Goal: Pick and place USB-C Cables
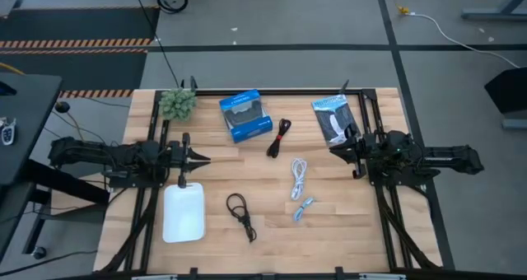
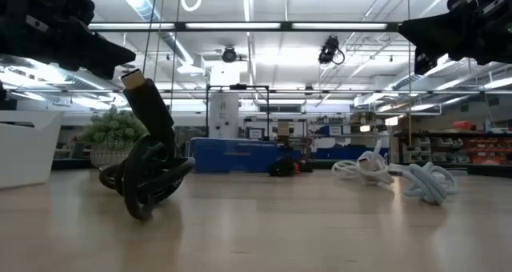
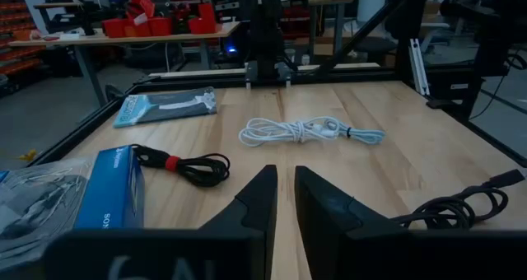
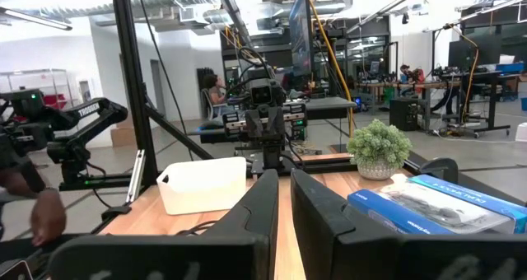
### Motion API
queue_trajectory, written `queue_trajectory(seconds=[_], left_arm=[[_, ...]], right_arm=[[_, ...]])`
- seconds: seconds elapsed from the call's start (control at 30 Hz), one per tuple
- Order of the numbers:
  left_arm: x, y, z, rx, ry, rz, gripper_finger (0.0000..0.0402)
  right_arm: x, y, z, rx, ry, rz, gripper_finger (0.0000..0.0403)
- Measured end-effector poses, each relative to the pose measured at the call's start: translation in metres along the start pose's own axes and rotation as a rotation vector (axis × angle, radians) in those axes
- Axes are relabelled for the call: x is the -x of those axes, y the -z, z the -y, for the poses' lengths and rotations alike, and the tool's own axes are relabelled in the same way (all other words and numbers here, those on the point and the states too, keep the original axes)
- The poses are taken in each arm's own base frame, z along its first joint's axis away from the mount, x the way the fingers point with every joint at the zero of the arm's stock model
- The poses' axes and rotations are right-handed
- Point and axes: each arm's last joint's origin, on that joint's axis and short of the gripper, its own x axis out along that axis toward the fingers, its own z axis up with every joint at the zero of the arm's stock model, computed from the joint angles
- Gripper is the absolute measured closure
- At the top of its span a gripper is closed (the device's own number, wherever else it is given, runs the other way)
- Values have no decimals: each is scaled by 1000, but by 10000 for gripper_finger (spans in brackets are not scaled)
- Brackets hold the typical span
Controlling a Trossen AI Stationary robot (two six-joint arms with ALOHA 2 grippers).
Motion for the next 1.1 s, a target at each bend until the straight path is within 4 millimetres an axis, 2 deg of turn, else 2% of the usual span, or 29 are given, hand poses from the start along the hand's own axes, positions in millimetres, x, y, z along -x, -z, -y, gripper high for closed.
queue_trajectory(seconds=[0.1, 0.23, 0.33, 0.53, 0.63, 0.7, 0.8, 0.83, 1.0, 1.1], left_arm=[[0, 0, 0, 0, 0, 0, 349], [0, 0, 0, 0, 0, 0, 349], [0, 0, 0, 0, 0, 0, 349], [0, 0, 0, 0, 0, 0, 349], [0, 0, 0, 0, 0, 0, 349], [0, 0, 0, 0, 0, 0, 349], [0, 0, 0, 0, 0, 0, 349], [0, 0, 0, 0, 0, 0, 349], [0, 0, 0, 0, 0, 0, 349], [0, 0, 0, 0, 0, 0, 349]], right_arm=[[0, 0, 0, 11, 0, 0, 361], [0, -4, 2, 357, 70, 32, 361], [1, -9, 4, 526, 179, 62, 361], [4, -22, 7, 600, 349, 159, 361], [5, -27, 6, 594, 342, 219, 361], [6, -31, 5, 514, 312, 275, 361], [10, -39, 6, 121, 326, 413, 361], [10, -39, 7, 45, 348, 435, 361], [4, -41, 7, 16, 297, 427, 362], [-6, -51, 5, 40, 216, 380, 361]])
